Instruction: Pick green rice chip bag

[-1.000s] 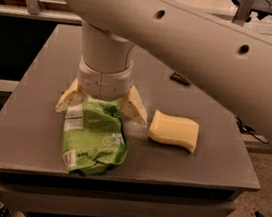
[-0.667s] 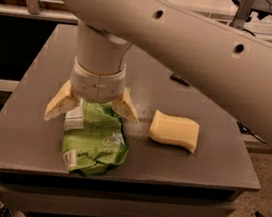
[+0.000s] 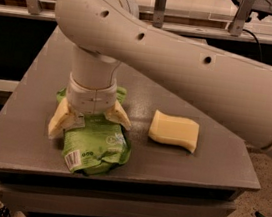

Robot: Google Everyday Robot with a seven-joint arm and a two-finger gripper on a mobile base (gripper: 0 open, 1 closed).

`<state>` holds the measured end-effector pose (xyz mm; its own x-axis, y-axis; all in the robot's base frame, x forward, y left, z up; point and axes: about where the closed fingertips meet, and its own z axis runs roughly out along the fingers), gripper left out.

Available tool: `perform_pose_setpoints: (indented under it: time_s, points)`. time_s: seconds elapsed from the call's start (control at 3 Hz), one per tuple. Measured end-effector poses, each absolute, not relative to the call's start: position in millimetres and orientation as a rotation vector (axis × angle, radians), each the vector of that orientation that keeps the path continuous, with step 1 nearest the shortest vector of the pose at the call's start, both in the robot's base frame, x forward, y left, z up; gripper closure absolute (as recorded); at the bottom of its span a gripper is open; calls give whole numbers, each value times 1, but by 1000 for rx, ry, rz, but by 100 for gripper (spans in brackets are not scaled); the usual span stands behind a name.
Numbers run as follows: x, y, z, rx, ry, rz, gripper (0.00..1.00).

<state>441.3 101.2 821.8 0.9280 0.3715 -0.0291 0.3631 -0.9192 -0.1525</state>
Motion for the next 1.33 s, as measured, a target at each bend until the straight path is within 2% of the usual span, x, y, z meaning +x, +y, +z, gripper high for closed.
perform_pose_setpoints:
  time_s: [1.0, 1.33]
  points:
    - [443, 100, 825, -2955, -543, 72, 87]
    - [442, 90, 875, -2907, -340, -35, 100]
